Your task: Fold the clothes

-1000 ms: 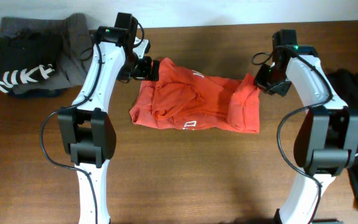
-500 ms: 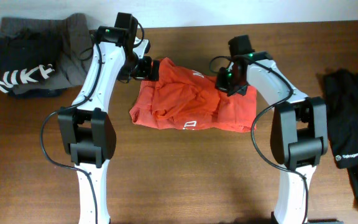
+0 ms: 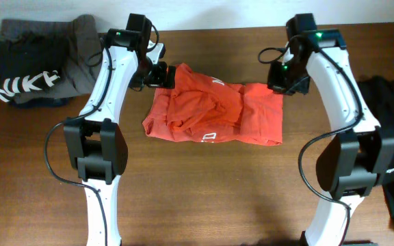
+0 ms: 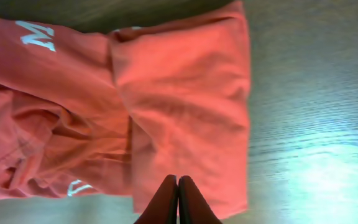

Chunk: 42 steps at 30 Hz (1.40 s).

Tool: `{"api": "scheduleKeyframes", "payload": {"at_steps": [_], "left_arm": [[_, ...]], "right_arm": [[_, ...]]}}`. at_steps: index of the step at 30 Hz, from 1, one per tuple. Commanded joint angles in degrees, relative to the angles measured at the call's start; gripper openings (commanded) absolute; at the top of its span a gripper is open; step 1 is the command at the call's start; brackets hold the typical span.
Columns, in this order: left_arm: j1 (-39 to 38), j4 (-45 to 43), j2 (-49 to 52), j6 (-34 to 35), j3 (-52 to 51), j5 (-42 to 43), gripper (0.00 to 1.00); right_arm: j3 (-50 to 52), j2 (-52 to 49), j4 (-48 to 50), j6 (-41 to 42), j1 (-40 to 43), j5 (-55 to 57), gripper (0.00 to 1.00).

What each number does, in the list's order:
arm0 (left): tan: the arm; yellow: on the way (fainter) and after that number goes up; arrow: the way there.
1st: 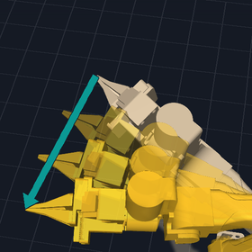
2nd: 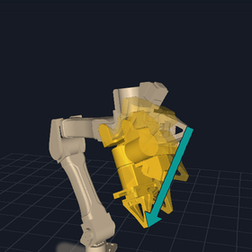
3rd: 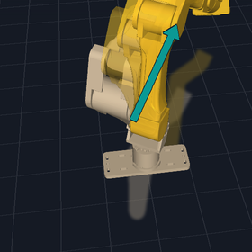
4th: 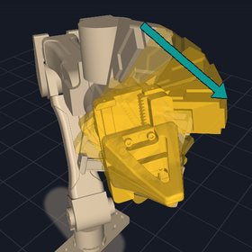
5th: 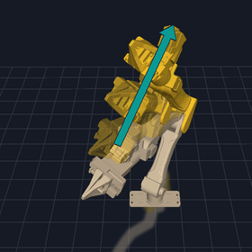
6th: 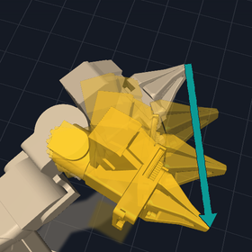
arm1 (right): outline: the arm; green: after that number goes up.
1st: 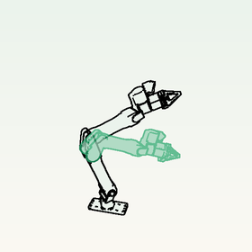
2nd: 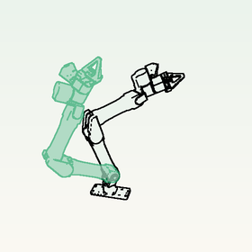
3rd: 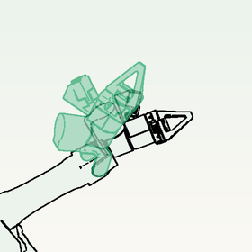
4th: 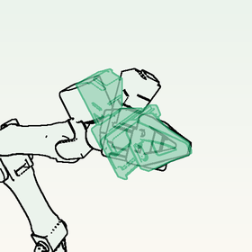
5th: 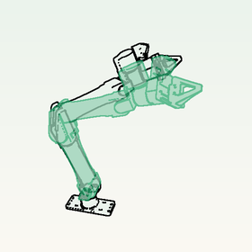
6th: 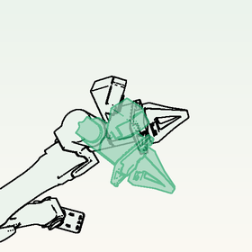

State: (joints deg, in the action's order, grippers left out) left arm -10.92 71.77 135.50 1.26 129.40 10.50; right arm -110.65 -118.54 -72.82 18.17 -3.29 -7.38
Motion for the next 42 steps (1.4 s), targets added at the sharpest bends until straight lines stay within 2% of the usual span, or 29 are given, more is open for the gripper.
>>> {"api": "scheduleKeyframes", "payload": {"at_steps": [1,6,13,15,19,24,25,26,27,29,32,36,42], "left_arm": [[0.13,-0.39,-1.38,-0.87,0.81,0.66,0.99],[0.13,-0.04,-1.38,-0.87,0.81,0.66,0.99],[0.13,-0.2,-1.38,-0.87,0.81,0.63,0.99],[0.13,-0.2,-1.38,-0.87,0.81,0.66,0.99],[0.13,-0.09,-1.38,-0.87,0.81,0.66,0.99],[0.13,-0.02,-1.38,-0.87,0.81,0.66,0.99],[0.13,-0.04,-1.38,-0.87,0.81,0.63,0.99],[0.13,-0.09,-1.38,-0.87,0.81,0.66,0.99],[0.13,-0.22,-1.38,-0.87,0.81,0.66,0.99],[0.13,-0.46,-1.38,-0.87,0.81,0.63,0.99],[0.15,-1.77,-1.36,-0.92,0.76,0.61,0.99],[0.2,-4.28,-0.2,-3.23,0.59,0.63,0.99],[0.26,-4.28,4.87,-5.16,0.59,0.68,0.99]], "right_arm": [[6.64,-1.86,2.99,-1.86,-0.92,-2.86,0.08],[17.73,-3.41,13.97,-1.64,-2.86,-13.16,0.06],[23.37,-3.67,18.27,-1.38,-7.67,-16.85,0.09],[23.39,-3.67,18.25,-1.38,-8.94,-16.85,0.04],[22.25,-3.34,18.08,-1.22,-10.14,-16.83,0.04],[12.37,0.9,8.33,-1.25,-7.85,-9.27,0.04],[8.96,1.9,5.31,-1.27,-6.88,-6.34,0.1],[6.25,2.54,2.91,-1.25,-5.95,-4.13,0.3],[3.37,2.99,0.46,-1.27,-4.7,-2.14,0.75],[-0.5,3.13,-2.6,-2.03,-2.16,-0.48,0.99],[-0.63,2.89,-3.56,-5.25,2.71,-0.52,0.99],[3.37,2.86,-3.26,-5.55,6.51,-0.96,0.99],[9.33,2.86,-2.38,-5.53,7.1,-0.94,0.99]]}}
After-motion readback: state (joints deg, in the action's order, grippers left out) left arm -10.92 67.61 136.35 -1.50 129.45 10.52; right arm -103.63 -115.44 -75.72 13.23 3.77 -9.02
